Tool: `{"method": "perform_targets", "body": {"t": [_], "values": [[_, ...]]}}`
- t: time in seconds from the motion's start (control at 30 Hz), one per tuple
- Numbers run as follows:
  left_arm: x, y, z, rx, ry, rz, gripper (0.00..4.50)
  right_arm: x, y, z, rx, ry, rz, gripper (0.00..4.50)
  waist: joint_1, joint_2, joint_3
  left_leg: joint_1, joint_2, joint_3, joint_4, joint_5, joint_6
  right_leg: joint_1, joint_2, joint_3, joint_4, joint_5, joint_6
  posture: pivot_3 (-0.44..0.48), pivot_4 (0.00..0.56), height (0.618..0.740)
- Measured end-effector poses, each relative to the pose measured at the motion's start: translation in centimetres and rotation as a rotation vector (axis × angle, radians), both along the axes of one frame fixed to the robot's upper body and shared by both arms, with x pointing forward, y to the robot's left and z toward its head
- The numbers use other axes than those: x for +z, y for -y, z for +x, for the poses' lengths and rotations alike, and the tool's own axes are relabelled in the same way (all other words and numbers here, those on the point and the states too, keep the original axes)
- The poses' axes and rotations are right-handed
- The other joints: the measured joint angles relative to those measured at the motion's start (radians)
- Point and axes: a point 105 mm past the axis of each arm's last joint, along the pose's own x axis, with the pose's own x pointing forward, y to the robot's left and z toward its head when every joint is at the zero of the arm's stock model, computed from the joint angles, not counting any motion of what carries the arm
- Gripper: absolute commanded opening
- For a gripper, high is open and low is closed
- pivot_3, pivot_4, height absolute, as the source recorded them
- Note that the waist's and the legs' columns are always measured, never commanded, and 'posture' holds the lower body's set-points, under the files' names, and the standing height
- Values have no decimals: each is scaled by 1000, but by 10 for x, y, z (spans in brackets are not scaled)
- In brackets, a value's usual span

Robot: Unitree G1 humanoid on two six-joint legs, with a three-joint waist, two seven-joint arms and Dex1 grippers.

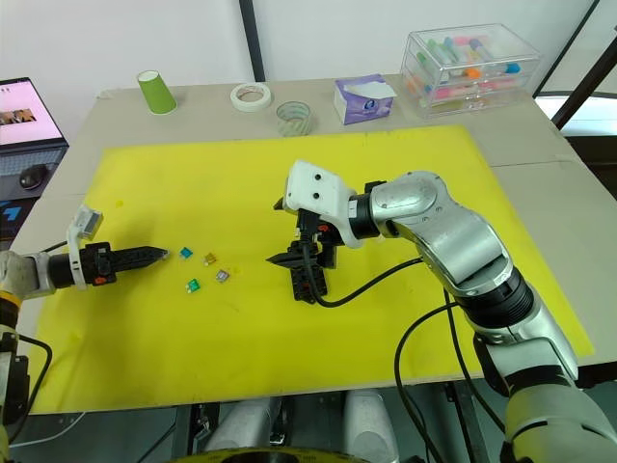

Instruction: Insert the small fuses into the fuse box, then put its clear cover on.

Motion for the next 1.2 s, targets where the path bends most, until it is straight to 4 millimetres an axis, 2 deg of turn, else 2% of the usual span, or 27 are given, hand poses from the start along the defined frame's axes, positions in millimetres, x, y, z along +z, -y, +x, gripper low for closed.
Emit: {"method": "perform_targets", "body": {"t": [0.1,0.43,0.83,0.93,1.03,1.13,1.2], "values": [[-2,-2,-1,12,-4,1,123,-1,0,1,-2,-5,1,4500,-1,0,0,0,0,0,0,0,0,0,0,0,0,0,0,0,150,740],[-3,-2,-8,16,-4,-4,52,-1,0,2,2,0,-2,4500,-3,0,0,0,0,0,0,0,0,0,0,0,1,0,0,0,150,740],[0,-5,-8,42,15,-7,52,-1,0,3,6,9,-2,4500,-3,0,0,0,0,0,0,0,0,-1,0,0,1,0,0,0,150,740],[9,-8,-11,53,41,-15,52,-1,-1,2,7,6,0,4500,-4,0,0,0,1,0,0,0,0,-1,0,1,1,0,0,0,150,740],[30,-6,-17,30,127,-12,52,-1,-1,0,12,-26,19,4500,-1,0,0,0,1,0,0,0,0,0,-1,2,0,0,0,0,150,740],[52,7,-22,-20,230,-11,52,4,1,-2,15,-58,62,4500,7,0,0,0,0,0,0,0,0,1,-1,2,-1,0,0,0,150,740],[71,27,-24,-83,342,-19,52,15,7,-1,-8,-82,123,4500,15,0,0,0,0,0,1,0,0,2,-1,2,-3,0,0,0,150,740]]}}
